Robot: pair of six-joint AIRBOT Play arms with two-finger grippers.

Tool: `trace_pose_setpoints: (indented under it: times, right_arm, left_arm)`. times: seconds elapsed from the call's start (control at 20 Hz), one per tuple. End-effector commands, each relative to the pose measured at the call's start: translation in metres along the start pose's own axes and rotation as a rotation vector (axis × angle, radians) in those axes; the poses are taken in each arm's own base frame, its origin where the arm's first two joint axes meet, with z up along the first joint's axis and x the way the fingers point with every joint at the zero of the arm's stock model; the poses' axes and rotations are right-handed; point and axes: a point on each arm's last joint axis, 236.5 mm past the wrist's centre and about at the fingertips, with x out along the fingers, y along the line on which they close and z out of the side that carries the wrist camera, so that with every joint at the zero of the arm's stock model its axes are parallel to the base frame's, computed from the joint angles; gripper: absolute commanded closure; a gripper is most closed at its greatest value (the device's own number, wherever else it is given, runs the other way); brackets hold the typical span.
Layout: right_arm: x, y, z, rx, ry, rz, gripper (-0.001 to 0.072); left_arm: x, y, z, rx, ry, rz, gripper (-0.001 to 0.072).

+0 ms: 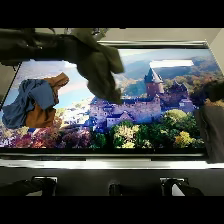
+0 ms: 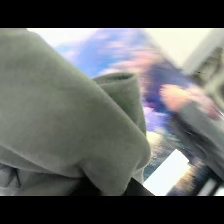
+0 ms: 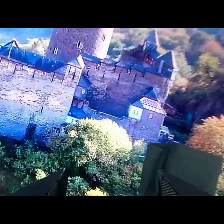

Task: Fold the shirts.

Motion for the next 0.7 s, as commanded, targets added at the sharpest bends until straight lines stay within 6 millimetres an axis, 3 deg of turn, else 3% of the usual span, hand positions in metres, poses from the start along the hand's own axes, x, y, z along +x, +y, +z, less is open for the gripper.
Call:
trace_pose_setpoints:
  times: [0.0, 0.05, 0.15, 0.3, 0.35, 0.4, 0.45, 0.55, 0.65]
  right_arm:
    - [-0.053, 0.010, -0.010, -0.016, -0.052, -0.036, 0.0049]
    - [-0.057, 0.014, -0.014, -0.015, -0.039, -0.027, 0.0049]
    - [-0.052, 0.026, -0.031, -0.014, 0.040, 0.031, 0.0049]
    - [-0.030, 0.034, -0.041, 0.010, 0.126, 0.100, 0.0049]
    - [-0.016, 0.036, -0.038, 0.015, 0.123, 0.120, 0.0049]
    - [-0.001, 0.037, -0.037, 0.021, 0.129, 0.141, 0.0048]
    - [0.018, 0.040, -0.039, 0.029, 0.149, 0.168, 0.0047]
    - [0.056, 0.049, -0.048, 0.046, 0.211, 0.233, 0.0046]
    - [0.092, 0.067, -0.058, 0.055, 0.280, 0.343, 0.0046]
  left_arm:
    - [0.021, -0.033, -0.033, 0.083, 0.085, -0.007, 0.0675]
    - [0.036, -0.015, -0.060, 0.065, 0.161, 0.054, 0.0675]
    - [0.067, 0.011, -0.138, 0.005, 0.355, 0.091, 0.0674]
    - [0.092, 0.036, -0.286, -0.101, 0.657, 0.114, 0.0673]
    - [0.090, 0.039, -0.331, -0.176, 0.746, 0.123, 0.0619]
    - [0.084, 0.042, -0.357, -0.258, 0.814, 0.145, 0.0356]
    - [0.073, 0.046, -0.369, -0.309, 0.869, 0.168, 0.0031]
    - [0.053, 0.068, -0.350, -0.316, 0.872, 0.209, -0.0003]
    - [0.028, 0.107, -0.310, -0.315, 0.790, 0.303, -0.0003]
